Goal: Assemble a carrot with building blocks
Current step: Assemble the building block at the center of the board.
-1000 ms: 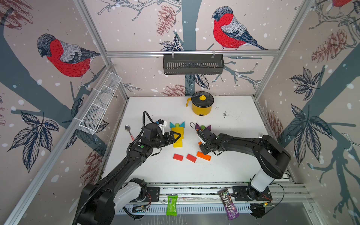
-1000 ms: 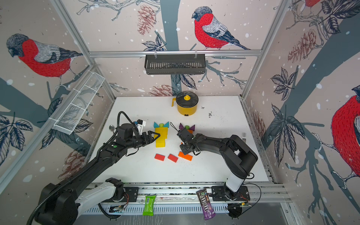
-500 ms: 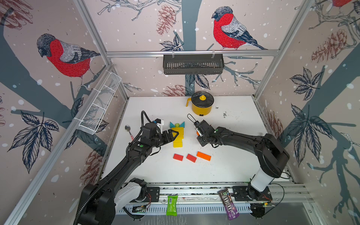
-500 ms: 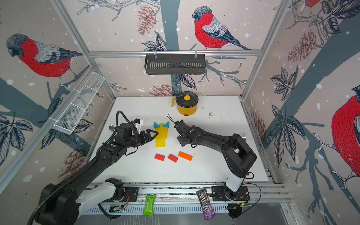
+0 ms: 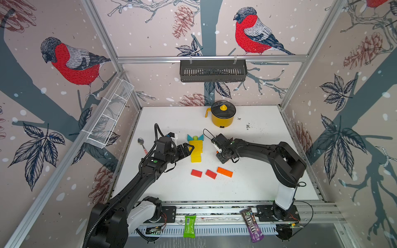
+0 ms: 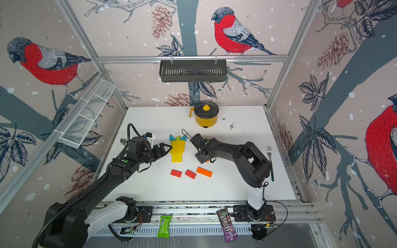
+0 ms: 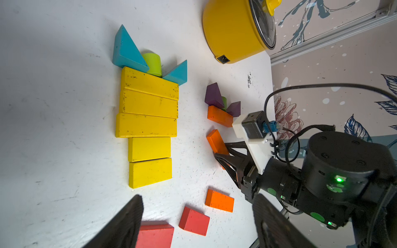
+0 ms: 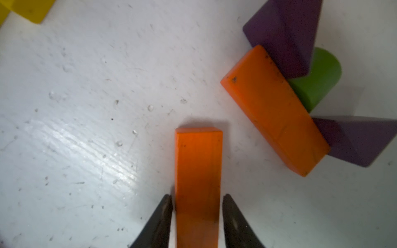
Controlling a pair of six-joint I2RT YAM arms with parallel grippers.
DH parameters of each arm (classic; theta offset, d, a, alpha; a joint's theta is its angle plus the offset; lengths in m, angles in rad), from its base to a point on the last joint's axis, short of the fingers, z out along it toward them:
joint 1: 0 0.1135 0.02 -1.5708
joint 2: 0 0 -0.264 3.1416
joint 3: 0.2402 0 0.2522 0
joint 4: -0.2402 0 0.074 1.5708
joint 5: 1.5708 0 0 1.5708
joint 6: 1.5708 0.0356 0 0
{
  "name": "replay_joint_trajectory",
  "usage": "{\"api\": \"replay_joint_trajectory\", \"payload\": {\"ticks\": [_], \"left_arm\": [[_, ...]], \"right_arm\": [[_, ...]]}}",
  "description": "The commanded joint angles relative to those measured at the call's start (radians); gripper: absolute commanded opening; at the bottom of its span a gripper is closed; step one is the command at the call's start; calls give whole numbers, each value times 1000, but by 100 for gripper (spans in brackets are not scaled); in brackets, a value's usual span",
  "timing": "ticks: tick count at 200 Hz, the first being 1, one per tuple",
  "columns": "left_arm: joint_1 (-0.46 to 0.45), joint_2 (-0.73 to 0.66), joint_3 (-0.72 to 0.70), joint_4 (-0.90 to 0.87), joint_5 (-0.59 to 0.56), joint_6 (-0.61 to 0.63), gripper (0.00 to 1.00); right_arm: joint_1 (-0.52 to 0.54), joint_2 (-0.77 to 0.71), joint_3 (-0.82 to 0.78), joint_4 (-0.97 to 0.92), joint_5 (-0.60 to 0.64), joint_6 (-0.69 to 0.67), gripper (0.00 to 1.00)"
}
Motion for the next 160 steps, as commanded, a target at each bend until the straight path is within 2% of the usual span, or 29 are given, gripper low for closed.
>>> {"api": "replay_joint_trajectory", "payload": {"ticks": [1,49,76,139,160], "left_arm": [[4,10,6,27,25,5,81],[3,11,3,36,33,8,81],[4,21,2,43,43,9,81],[3,22,3,51,58,9,81],[3,19,0,53,59,8,81]], "right_arm": [[-6,1,-2,-27,42,14,47],[-11,-30,-21,-53,149,104,51],[-23,-49,-32,-51,203,144,58],[-44,-40,-30,-45,216,177,63],[-48,-57,-50,-25,153,178,63]]}}
